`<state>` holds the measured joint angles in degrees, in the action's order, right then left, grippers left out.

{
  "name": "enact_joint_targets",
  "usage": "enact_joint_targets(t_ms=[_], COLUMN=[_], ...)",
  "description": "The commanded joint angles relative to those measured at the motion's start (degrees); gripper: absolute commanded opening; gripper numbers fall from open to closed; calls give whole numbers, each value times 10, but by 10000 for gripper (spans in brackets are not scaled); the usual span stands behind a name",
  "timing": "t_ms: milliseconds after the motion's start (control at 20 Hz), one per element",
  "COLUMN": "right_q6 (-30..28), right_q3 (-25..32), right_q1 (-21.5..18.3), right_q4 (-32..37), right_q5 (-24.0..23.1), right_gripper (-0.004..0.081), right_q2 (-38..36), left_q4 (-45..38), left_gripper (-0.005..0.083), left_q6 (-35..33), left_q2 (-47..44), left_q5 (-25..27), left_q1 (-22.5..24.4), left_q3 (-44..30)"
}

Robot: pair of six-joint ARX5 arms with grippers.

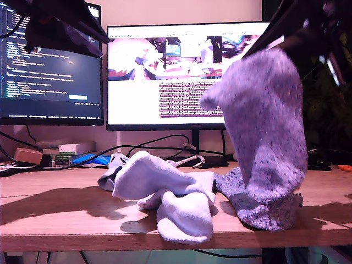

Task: Pair up the socks based on colour and pattern, by placing them on top of one another

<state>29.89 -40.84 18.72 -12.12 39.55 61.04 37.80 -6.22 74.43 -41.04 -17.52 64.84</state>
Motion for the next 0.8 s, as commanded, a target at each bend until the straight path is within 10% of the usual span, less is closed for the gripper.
enact_joint_targets(t_ms=[0,750], right_q6=[-19,-297], right_q3=[1,1], right_q1=[-8,-30], right_q4=[14,299], right_q5=[-10,-154], right_gripper=[-11,-11], right_q2=[14,296], left_q4=[-2,11], left_gripper=[231,231], left_q6=[-3,-9], left_q2=[-2,-2], left_q5=[3,17], left_q1=[3,16], left_q3=[7,7])
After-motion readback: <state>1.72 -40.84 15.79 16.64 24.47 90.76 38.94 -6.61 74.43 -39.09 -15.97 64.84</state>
